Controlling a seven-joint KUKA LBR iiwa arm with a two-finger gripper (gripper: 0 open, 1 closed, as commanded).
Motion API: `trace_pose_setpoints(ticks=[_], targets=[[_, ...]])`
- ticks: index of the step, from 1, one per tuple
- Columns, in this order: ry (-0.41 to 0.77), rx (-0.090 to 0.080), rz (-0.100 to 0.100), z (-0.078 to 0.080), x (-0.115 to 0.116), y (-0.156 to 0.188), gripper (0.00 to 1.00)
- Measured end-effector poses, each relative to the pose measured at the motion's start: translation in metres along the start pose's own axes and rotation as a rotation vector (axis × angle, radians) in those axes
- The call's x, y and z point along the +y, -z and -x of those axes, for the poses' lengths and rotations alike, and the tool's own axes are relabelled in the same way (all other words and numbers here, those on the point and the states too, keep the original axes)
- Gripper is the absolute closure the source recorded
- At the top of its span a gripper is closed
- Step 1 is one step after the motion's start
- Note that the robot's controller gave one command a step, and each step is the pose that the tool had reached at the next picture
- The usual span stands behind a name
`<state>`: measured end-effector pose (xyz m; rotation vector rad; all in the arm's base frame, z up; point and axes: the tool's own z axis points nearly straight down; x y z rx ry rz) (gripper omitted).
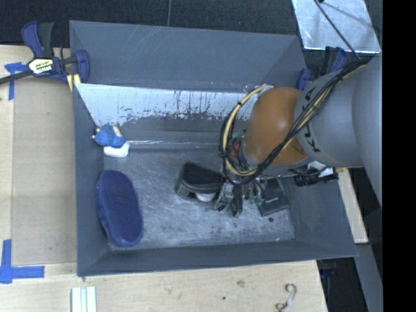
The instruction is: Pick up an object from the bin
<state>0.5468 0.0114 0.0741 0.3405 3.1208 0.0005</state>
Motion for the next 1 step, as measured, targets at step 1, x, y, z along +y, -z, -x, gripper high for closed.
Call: trace_pose_setpoints(ticks=[1], targets=[[-0.026,-0.002,0.0,0.0163,0.0194,0.1431,1.0]])
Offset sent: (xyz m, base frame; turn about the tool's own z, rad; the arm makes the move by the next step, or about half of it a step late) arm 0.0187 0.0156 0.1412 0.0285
